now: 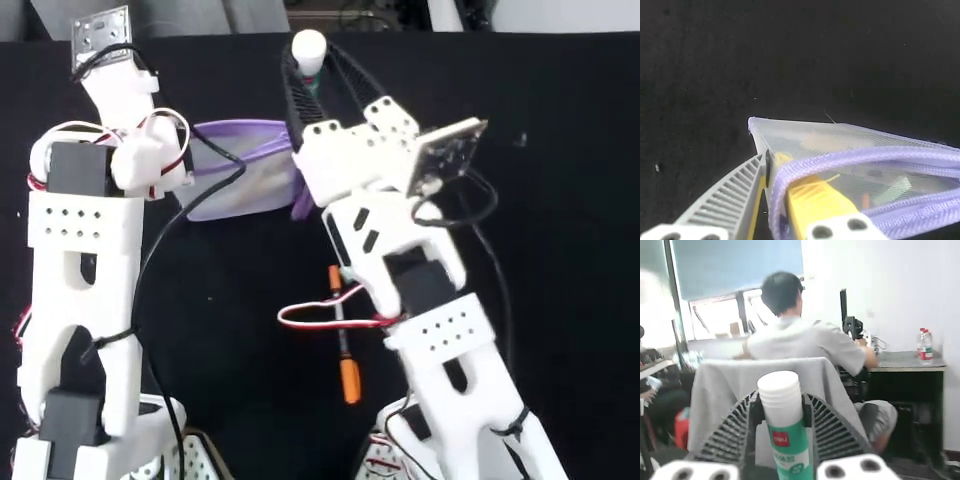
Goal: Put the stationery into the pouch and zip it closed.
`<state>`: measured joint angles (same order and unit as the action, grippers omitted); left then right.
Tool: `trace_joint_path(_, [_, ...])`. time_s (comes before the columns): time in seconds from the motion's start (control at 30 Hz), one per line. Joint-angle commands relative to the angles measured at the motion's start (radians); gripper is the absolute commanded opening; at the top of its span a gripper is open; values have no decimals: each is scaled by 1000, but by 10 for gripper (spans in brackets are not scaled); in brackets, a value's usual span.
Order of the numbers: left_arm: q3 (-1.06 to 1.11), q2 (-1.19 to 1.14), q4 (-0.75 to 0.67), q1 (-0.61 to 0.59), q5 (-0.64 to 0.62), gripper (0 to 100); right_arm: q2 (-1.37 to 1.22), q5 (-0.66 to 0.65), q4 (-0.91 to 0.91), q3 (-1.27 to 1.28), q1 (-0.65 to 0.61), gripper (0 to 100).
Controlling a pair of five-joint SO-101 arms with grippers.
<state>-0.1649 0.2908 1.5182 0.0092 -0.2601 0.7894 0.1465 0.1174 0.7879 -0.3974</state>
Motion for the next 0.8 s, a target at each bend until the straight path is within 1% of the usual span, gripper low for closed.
trace_joint_path(0.0, [1, 0, -17, 19, -14, 27, 19, 86, 69, 5, -31, 11])
trace_joint_path(0.1, [4, 0, -31, 19, -14, 27, 18, 112, 64, 7, -75, 11])
trace_joint_path(0.23, [4, 0, -37, 19, -14, 27, -24, 104, 71, 2, -166, 11])
trace_joint_path(0.3, [4, 0, -35, 12, -14, 27, -58, 107, 83, -4, -169, 11])
trace_joint_path(0.47, [12, -2, -37, 2, -15, 27, -179, 110, 181, 5, -167, 11])
trace_joint_path(0.6, [2, 2, -34, -28, -15, 27, -245, 110, 167, 18, -157, 11])
trace_joint_path(0.77, [12, 11, -35, -28, -15, 27, -274, 107, 180, 61, -153, 11])
